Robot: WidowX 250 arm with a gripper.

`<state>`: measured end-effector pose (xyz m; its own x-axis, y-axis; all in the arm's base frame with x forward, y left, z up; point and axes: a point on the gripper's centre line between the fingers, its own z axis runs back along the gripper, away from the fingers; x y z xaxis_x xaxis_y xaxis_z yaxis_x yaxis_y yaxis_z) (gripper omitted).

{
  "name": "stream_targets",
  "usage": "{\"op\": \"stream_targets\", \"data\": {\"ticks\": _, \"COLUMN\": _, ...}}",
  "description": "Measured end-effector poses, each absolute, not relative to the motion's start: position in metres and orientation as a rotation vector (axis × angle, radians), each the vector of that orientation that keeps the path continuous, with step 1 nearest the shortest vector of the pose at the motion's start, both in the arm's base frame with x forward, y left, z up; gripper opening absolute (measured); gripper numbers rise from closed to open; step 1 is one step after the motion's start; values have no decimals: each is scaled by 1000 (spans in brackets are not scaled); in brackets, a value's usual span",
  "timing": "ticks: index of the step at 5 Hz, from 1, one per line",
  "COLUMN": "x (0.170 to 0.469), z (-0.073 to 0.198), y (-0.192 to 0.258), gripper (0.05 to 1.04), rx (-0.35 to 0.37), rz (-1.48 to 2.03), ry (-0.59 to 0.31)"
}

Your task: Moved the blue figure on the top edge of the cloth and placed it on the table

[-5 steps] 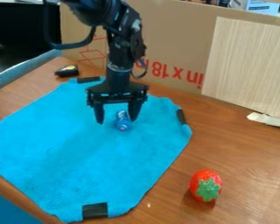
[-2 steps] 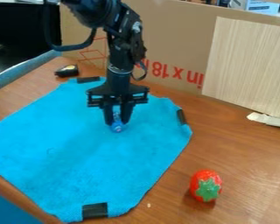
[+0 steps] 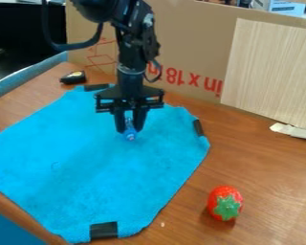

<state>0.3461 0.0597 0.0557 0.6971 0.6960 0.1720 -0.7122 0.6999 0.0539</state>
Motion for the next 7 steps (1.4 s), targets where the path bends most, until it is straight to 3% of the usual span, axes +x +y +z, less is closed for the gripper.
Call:
{"op": "stream_targets", "data": {"ticks": 3, "x": 371, "z": 113, "y": -17, "gripper": 338, "rx": 21, "rz": 733, "ry": -189}}
{"op": "stream_targets", "data": {"ticks": 4, "x": 382, "z": 101, "y": -52, "gripper": 338, "rx": 31, "rz": 719, "ry": -185}}
{"op": "stream_targets", "data": {"ticks": 5, "x": 401, "z": 73, "y": -91, "gripper": 338, "rx": 77, "rz": 694, "ry": -171}}
{"op": "stream_targets", "data": {"ticks": 7, "x": 449, "z": 44, "y": -110, "gripper": 337, "rx": 123, "rz": 757, "ry": -182}}
